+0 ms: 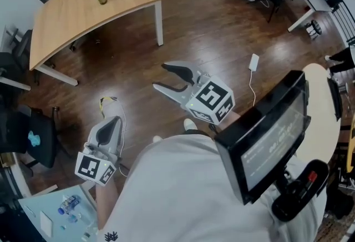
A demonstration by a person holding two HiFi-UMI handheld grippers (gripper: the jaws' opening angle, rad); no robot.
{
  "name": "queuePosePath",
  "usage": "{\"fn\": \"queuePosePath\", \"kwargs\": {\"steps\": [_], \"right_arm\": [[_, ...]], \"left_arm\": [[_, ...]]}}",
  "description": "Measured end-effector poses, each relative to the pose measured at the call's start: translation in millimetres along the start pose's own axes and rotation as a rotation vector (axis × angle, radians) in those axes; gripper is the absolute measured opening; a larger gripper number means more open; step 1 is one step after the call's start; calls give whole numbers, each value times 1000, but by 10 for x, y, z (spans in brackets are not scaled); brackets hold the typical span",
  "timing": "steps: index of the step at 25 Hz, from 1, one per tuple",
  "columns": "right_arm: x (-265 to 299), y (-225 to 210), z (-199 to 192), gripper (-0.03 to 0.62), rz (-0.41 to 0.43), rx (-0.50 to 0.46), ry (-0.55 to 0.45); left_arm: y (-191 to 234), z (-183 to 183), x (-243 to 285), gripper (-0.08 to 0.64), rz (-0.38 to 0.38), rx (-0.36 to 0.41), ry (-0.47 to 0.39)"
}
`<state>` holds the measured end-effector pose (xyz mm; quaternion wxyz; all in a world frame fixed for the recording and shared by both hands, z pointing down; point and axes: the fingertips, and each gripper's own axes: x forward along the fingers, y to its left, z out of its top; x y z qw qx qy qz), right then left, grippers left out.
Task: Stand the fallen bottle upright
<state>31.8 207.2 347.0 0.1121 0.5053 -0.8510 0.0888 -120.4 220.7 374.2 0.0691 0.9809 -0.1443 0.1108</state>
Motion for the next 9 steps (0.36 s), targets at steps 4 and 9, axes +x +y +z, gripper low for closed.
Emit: {"fn": "queuePosePath", "kwargs": {"steps": [4, 9], "right_arm": [[154, 115, 20, 219, -14, 2, 2], [323, 228, -5, 213, -34, 19, -1]], "left_arm": [[146, -53, -150, 0, -11, -2, 0], [354, -174, -276, 0, -18, -11, 4]]}}
